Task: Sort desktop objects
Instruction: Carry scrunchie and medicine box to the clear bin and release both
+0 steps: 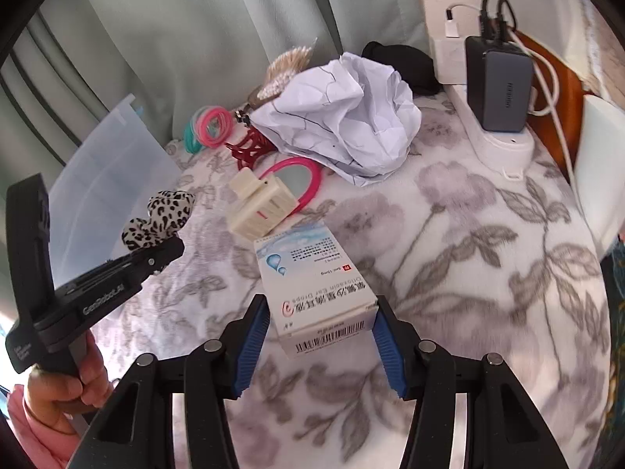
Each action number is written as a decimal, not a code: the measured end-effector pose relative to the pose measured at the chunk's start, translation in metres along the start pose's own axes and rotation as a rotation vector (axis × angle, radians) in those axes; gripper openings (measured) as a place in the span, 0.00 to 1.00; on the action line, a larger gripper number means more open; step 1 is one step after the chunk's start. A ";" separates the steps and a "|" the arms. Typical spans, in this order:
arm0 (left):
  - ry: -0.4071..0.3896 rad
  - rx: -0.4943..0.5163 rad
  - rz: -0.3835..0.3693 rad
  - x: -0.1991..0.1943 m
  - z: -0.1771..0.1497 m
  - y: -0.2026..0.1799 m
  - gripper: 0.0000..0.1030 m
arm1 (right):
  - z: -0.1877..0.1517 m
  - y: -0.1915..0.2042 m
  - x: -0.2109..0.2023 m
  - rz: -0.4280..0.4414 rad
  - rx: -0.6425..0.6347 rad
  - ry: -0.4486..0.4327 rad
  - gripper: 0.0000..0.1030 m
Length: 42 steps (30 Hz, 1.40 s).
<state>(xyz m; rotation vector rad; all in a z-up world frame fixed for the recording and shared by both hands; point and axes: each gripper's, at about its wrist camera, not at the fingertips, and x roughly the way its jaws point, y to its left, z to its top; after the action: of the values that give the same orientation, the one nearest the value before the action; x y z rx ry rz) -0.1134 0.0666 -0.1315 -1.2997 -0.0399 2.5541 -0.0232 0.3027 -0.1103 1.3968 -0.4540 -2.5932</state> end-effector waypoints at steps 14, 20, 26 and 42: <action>-0.319 0.008 -0.053 -0.133 0.006 0.018 0.14 | 0.032 0.092 -0.074 0.065 -0.089 -0.245 0.54; -0.466 -0.076 0.007 -0.198 0.004 0.063 0.14 | 0.055 0.163 -0.109 0.180 -0.235 -0.361 0.54; -0.476 -0.207 0.114 -0.212 -0.004 0.120 0.14 | 0.062 0.234 -0.095 0.282 -0.350 -0.357 0.54; -0.370 -0.359 0.173 -0.162 0.001 0.176 0.15 | 0.064 0.318 0.020 0.313 -0.497 -0.148 0.54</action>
<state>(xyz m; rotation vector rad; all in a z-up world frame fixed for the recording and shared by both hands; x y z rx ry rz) -0.0640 -0.1435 -0.0286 -0.9484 -0.4998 3.0068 -0.0883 0.0099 0.0146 0.8949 -0.0277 -2.3371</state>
